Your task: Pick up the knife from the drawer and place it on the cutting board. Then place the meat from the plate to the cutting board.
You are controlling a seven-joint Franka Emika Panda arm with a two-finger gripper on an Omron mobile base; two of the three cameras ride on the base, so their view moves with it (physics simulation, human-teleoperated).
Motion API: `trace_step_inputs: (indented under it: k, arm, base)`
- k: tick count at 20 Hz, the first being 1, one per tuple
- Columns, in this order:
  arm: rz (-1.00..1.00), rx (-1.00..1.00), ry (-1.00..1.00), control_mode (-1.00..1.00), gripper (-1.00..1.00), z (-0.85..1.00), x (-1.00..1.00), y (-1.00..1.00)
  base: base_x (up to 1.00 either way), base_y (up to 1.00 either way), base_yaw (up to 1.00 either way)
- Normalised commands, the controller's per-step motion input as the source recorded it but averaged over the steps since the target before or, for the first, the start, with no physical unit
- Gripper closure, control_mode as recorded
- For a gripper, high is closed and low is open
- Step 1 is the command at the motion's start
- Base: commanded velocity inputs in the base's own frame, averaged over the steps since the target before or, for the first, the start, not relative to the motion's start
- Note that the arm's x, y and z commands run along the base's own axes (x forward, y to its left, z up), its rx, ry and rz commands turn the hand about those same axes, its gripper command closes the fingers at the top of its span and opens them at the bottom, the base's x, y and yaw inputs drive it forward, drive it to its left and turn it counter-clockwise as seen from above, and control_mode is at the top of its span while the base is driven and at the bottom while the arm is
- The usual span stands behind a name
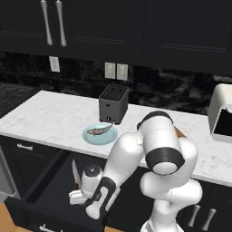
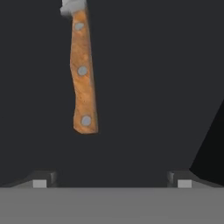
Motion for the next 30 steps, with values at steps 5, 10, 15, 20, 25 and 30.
trace_step_inputs:
  k: [5, 10, 15, 20, 25, 30]
  arm:
    - [0.0, 0.0, 0.02, -1.0, -1.0, -0.09, 0.08, -0.24]
    - [0.0, 0.0, 0.01, -1.0, -1.0, 0.02, 0.32, 0.08]
    - [0.0, 0.0, 0.05, -1.0, -1.0, -0.1, 0.33, 0.04]
    - [0.0, 0.0, 0.08, -1.0, -1.0, -0.57, 0.04, -0.05]
    - [0.0, 0.0, 0.03, -1.0, 1.0, -0.53, 0.0, 0.0]
    - [0.0, -0.01, 0.03, -1.0, 1.0, -0.32, 0.0, 0.29]
  base:
    - [0.0, 0.0, 0.0]
    - [0.0, 0.0, 0.0]
    - [0.0, 0.0, 0.0]
    - [0.0, 0.0, 0.0]
    - [0.0, 0.0, 0.0]
    - [0.0, 0.0, 0.0]
